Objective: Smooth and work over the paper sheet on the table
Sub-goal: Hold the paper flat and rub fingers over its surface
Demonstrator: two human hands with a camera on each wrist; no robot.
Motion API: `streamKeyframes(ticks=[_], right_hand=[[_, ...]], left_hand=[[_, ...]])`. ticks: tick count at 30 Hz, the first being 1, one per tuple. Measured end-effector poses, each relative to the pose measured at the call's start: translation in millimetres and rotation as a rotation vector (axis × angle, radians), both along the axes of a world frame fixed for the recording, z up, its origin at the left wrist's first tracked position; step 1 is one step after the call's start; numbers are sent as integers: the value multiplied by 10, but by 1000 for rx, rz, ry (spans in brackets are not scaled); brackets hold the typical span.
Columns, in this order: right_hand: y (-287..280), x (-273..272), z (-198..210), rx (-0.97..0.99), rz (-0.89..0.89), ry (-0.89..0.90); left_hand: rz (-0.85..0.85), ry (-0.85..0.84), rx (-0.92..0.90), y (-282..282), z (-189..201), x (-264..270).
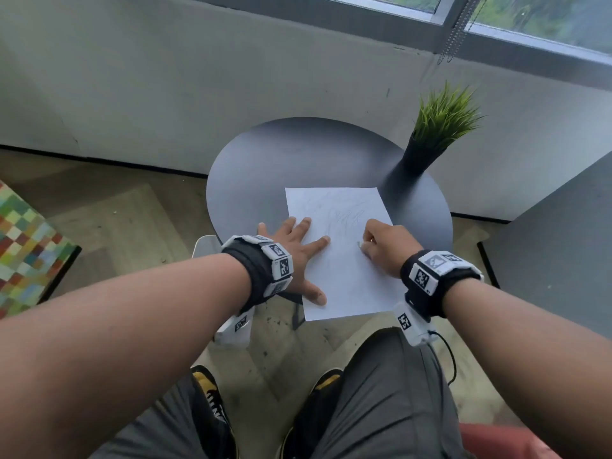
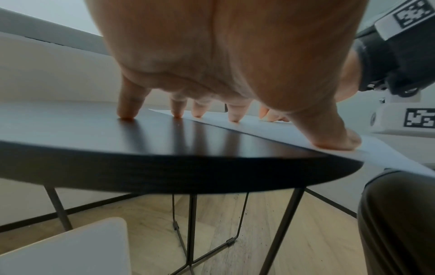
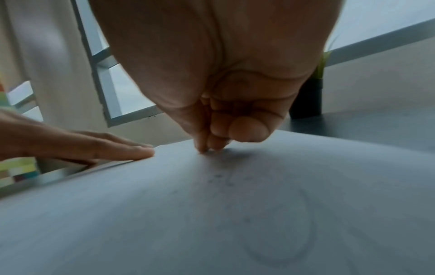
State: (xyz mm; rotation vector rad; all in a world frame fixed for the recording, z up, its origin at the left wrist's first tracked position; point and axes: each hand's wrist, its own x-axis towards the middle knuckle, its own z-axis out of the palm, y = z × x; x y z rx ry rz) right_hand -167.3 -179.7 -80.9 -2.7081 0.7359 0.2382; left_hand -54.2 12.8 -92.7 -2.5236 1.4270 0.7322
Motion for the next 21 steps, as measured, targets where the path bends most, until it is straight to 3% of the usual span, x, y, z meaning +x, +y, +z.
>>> streamKeyframes(ticks=[3,8,9,13,15,18,21], right_hand=[[184,-39,2,-21,77,-1],[647,-221,73,28,561,50],[593,-216,80,42,541,58],[233,-83,67,37,109,20],[385,-40,25,19,128,-11],[771,-56,-44,77,380,15],[577,56,11,83,275,19]], left_hand=[[-8,12,8,32,7,29],[-30,15,49,-32,28,33],[-34,14,52,-30,24,37],[-36,21,49,-18,-1,47],[-39,23,49,-27,2,55],[-35,26,39,-22,-4,71],[-35,31,34,-1,-26,78]])
